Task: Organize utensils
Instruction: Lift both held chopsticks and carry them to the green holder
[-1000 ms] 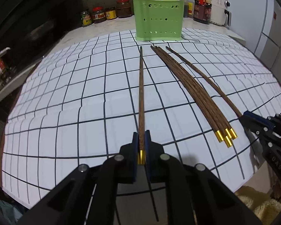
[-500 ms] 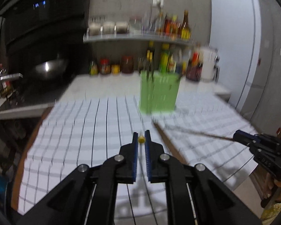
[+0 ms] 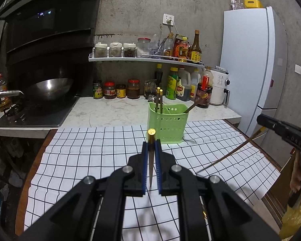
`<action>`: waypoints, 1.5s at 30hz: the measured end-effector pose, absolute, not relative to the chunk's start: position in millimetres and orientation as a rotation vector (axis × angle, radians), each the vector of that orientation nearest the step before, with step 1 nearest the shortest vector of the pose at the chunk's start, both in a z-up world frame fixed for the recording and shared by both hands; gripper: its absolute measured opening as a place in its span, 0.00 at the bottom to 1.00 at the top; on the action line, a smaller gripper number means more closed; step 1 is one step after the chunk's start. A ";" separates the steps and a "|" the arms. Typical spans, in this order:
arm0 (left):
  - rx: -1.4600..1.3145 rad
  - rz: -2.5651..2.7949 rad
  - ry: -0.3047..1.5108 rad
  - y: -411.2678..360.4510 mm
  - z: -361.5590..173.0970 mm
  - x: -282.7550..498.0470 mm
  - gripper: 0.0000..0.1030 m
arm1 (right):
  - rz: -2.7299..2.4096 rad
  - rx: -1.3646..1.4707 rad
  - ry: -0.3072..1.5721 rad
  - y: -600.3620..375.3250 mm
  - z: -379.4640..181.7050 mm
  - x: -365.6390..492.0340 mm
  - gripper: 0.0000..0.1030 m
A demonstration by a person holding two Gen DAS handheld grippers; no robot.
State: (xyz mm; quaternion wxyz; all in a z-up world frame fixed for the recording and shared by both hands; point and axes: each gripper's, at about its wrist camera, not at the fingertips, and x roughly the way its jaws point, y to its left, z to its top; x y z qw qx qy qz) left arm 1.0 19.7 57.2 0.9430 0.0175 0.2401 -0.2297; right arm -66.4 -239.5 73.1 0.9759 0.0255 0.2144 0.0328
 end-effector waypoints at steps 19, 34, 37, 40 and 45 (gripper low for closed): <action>0.113 -0.499 0.551 -2.2 53.6 18.0 0.06 | 0.037 0.016 0.446 -242.2 82.7 -26.6 0.07; 0.155 -0.500 0.618 -17.4 51.0 34.0 0.06 | 0.030 0.016 0.462 -247.4 72.1 -10.6 0.07; 0.158 -0.492 0.646 -22.4 41.7 42.6 0.06 | 0.031 0.016 0.474 -246.8 65.5 -9.2 0.07; 0.140 -0.491 0.642 -20.9 42.0 44.2 0.06 | 0.042 0.031 0.491 -247.9 57.9 -6.5 0.07; 0.154 -0.501 0.568 -11.6 68.9 30.1 0.06 | 0.040 0.030 0.454 -249.7 66.8 -13.3 0.06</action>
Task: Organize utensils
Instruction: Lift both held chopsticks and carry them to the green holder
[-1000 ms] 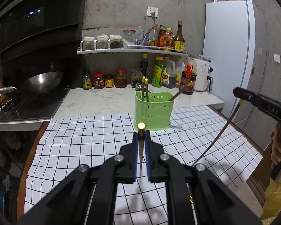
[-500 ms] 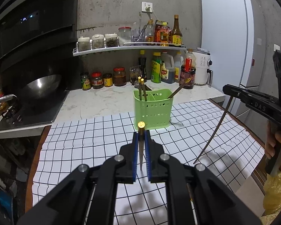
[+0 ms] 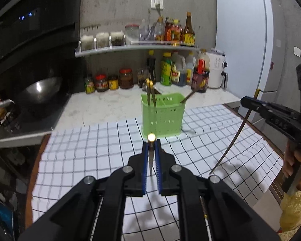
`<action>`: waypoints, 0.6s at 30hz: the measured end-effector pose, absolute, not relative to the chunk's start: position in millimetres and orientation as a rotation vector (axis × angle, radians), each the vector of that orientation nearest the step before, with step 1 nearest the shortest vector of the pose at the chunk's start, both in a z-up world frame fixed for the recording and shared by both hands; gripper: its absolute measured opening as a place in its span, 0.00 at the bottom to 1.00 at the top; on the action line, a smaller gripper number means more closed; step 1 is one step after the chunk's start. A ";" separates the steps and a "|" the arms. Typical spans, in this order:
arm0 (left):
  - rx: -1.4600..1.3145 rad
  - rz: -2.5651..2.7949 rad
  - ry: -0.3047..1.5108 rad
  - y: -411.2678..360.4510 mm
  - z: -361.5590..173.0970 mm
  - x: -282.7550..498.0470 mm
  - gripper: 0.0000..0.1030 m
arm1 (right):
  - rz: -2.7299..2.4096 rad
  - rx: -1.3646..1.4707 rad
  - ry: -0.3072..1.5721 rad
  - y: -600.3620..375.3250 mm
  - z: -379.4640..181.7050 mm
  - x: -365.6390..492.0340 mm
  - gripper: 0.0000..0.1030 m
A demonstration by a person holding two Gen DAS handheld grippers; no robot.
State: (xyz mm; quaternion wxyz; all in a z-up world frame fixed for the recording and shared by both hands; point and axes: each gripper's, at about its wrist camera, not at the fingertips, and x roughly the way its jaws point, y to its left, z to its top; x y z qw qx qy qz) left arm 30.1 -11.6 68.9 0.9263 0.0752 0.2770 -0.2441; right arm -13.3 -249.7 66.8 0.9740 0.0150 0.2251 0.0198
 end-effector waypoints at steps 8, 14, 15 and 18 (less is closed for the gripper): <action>0.143 -0.501 0.586 -7.5 74.8 35.9 0.06 | 0.044 0.038 0.467 -251.5 68.0 -7.3 0.06; 0.147 -0.518 0.610 -15.0 72.2 45.6 0.06 | 0.045 0.040 0.487 -251.7 63.5 1.5 0.06; 0.143 -0.521 0.618 -16.5 71.1 49.6 0.06 | 0.048 0.043 0.490 -251.9 62.5 2.7 0.06; 0.125 -0.526 0.635 -17.2 68.5 58.0 0.06 | 0.054 0.054 0.501 -253.2 58.6 11.0 0.07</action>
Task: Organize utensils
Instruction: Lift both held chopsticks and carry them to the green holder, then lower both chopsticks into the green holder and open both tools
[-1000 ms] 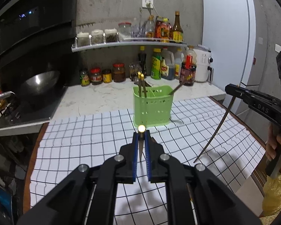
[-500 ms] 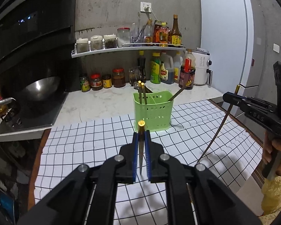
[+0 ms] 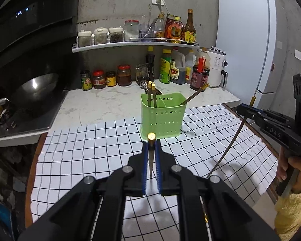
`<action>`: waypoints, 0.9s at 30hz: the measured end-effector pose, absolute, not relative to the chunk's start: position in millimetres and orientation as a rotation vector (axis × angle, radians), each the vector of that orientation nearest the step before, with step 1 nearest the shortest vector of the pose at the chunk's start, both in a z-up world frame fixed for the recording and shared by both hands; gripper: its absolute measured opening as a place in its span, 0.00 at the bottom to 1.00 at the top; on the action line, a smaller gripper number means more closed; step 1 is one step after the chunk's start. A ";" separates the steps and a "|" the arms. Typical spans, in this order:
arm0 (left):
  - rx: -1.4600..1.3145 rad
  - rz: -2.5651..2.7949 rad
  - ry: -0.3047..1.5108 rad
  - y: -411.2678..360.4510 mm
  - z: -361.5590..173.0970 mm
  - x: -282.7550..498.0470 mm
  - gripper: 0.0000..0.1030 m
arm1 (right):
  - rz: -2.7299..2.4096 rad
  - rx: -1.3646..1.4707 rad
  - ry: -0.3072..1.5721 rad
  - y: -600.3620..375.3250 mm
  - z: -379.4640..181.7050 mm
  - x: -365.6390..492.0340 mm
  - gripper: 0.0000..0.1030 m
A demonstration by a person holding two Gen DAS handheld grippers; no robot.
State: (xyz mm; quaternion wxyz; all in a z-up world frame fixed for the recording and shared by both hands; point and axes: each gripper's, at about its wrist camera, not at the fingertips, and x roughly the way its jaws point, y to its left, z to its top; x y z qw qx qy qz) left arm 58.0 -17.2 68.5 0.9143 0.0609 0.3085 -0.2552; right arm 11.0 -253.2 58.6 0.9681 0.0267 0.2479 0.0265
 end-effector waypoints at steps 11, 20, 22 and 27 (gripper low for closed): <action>0.045 -0.534 0.491 -3.5 99.6 43.9 0.06 | 0.061 0.026 0.427 -250.2 71.3 12.9 0.06; -0.006 -0.550 0.156 -11.5 201.7 33.2 0.06 | 0.072 -0.035 0.134 -232.8 160.1 32.7 0.06; 0.004 -0.539 0.109 -21.2 214.2 39.0 0.06 | 0.061 -0.043 0.086 -233.0 170.8 40.9 0.06; 0.021 -0.536 0.168 -53.5 200.2 90.5 0.06 | 0.022 -0.060 0.017 -245.9 171.0 79.2 0.06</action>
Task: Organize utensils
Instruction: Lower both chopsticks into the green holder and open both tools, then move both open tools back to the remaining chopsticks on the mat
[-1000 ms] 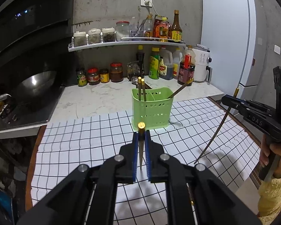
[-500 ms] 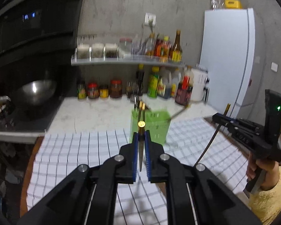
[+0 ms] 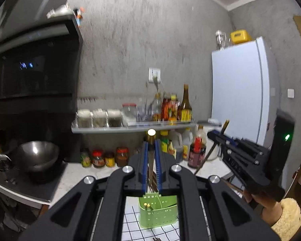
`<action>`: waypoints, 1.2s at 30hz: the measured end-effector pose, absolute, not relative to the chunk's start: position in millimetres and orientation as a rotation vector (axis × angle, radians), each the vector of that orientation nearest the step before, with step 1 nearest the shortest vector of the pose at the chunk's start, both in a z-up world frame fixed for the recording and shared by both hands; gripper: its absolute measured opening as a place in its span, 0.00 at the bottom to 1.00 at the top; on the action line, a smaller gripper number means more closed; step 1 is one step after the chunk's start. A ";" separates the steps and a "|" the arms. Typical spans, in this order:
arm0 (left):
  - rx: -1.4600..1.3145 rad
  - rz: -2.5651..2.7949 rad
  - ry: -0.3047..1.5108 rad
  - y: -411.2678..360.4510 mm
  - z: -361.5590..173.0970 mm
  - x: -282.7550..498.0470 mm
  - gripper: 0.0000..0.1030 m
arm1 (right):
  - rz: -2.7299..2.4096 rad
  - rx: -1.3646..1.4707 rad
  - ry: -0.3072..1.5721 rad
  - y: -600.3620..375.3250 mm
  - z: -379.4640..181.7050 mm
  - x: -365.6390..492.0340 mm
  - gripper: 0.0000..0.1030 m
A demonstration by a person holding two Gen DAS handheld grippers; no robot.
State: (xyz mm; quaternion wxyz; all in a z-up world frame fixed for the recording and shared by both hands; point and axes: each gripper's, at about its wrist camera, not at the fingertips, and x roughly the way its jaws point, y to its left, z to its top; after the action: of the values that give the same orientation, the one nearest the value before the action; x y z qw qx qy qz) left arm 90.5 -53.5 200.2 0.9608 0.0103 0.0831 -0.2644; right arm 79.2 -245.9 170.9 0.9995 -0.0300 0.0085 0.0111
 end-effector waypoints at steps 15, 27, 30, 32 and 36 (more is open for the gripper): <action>0.083 -0.523 0.492 -95.8 90.7 209.5 0.06 | 0.056 -0.003 0.249 -278.8 78.0 159.0 0.07; 0.040 -0.511 0.380 -62.3 141.6 157.0 0.10 | 0.019 -0.006 0.214 -279.3 118.6 93.4 0.39; 0.064 -0.451 0.365 -46.1 145.7 127.9 0.19 | 0.014 -0.017 0.227 -275.8 124.2 65.0 0.39; 0.083 -0.417 0.381 -37.0 139.3 113.4 0.22 | 0.016 -0.027 0.257 -271.5 118.2 42.4 0.39; 0.130 -0.331 0.495 -17.2 95.7 83.6 0.22 | 0.025 -0.022 0.353 -264.7 86.1 4.9 0.39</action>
State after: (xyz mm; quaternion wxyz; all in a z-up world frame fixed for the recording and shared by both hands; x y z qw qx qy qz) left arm 83.6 -17.2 95.7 0.9539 0.0642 0.2438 -0.1628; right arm 4.9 -264.7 86.1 0.9844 -0.0108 0.1754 0.0124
